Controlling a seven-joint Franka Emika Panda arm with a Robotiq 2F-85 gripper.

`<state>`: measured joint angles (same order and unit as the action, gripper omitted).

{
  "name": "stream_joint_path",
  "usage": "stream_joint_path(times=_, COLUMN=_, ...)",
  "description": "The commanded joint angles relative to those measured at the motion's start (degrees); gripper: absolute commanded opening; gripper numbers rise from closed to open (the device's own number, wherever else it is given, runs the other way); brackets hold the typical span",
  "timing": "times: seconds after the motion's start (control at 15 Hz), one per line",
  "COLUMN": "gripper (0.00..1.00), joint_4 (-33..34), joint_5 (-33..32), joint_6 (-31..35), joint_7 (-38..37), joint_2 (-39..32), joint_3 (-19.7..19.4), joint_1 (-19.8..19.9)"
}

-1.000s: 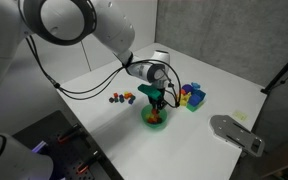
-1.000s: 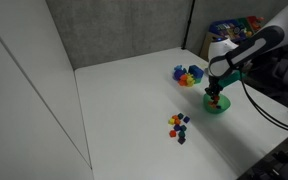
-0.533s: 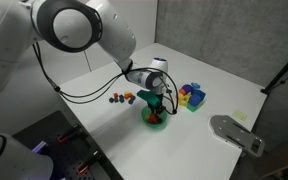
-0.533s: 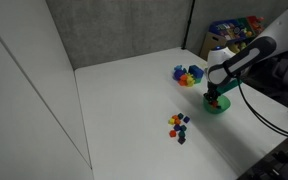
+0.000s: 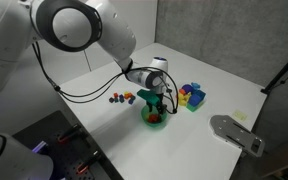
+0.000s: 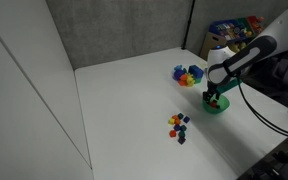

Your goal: Put the orange toy cube in the bowl

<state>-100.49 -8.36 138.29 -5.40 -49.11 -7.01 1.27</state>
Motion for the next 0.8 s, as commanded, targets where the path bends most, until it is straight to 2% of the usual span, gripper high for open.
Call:
stream_joint_path(times=0.0, gripper=1.0, joint_4=-1.2, joint_5=1.8, joint_6=-0.6, joint_7=2.2, joint_2=3.5, joint_3=1.3, joint_1=1.4)
stream_joint_path(times=0.47, gripper=1.0, joint_4=-4.4, joint_5=2.1, joint_6=-1.3, joint_7=3.2, joint_2=11.5, joint_3=2.8, joint_1=1.0)
stream_joint_path(times=0.73, gripper=1.0, joint_4=-8.3, joint_5=3.4, joint_6=-5.8, joint_7=4.9, joint_2=17.7, joint_3=5.0, joint_1=0.9)
